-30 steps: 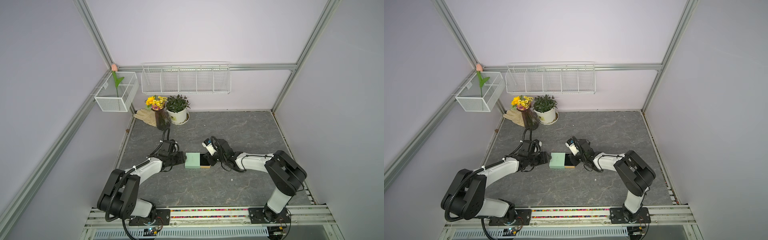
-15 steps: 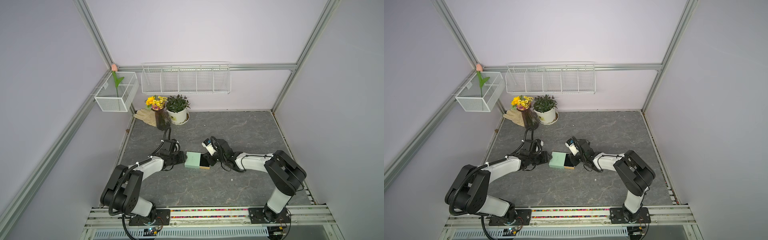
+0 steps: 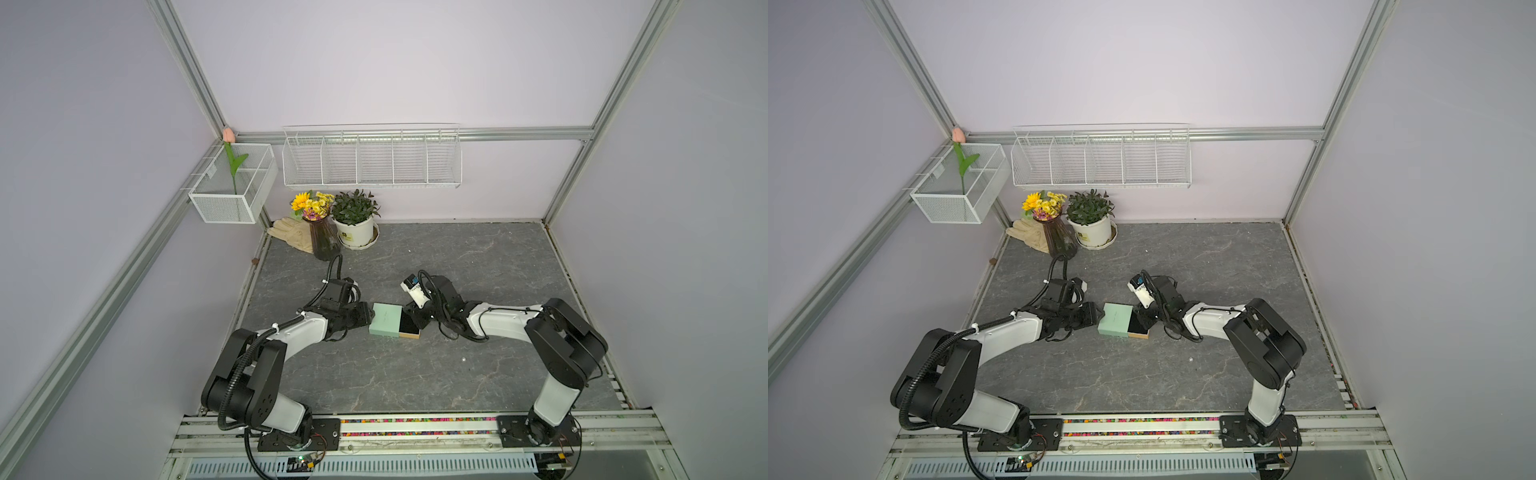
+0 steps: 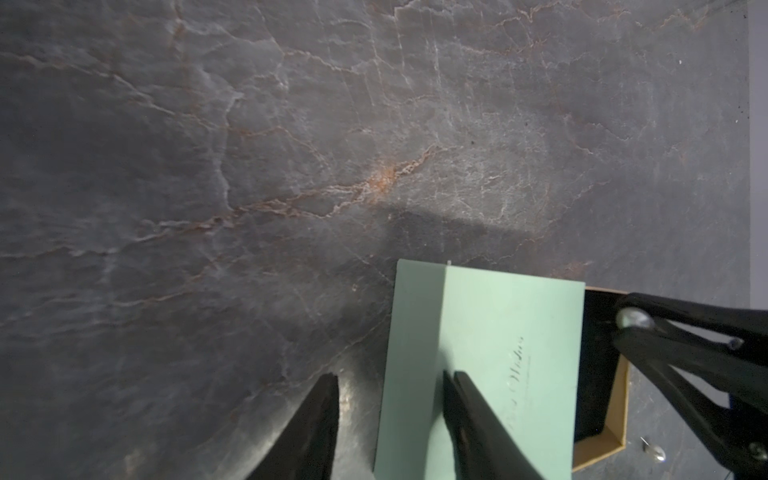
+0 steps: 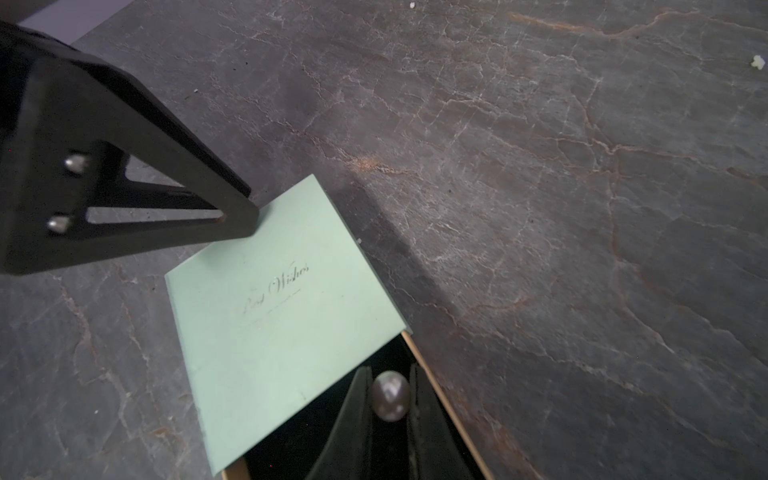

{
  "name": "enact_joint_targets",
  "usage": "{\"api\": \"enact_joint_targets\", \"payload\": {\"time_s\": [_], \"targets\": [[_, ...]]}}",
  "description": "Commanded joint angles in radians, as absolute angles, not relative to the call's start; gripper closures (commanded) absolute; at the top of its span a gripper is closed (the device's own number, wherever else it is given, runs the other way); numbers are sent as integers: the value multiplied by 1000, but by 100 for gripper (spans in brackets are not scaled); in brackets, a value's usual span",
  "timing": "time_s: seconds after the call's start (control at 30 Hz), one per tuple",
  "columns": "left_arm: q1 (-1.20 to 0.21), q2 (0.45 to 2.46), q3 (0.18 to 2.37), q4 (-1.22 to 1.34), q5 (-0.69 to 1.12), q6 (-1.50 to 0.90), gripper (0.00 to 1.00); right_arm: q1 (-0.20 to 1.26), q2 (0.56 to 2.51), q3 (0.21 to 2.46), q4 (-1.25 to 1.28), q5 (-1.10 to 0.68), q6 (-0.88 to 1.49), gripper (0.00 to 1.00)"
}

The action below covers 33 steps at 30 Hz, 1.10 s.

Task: Place the earrings into the drawer-style jewelry box
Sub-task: Insert the earring into the inner lining.

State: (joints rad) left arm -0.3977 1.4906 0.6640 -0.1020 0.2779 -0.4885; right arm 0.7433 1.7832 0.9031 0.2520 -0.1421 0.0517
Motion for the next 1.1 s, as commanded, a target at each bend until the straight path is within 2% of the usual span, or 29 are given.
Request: {"api": "enact_joint_targets", "payload": {"time_s": [0.0,1.07], "targets": [[-403,1507,673,-121,261,-482,54,751,1804,923,249,-126,29,93],[-402,1500,685,-144,254,-480,54,757,1806,908,231,-100,18,93]]}}
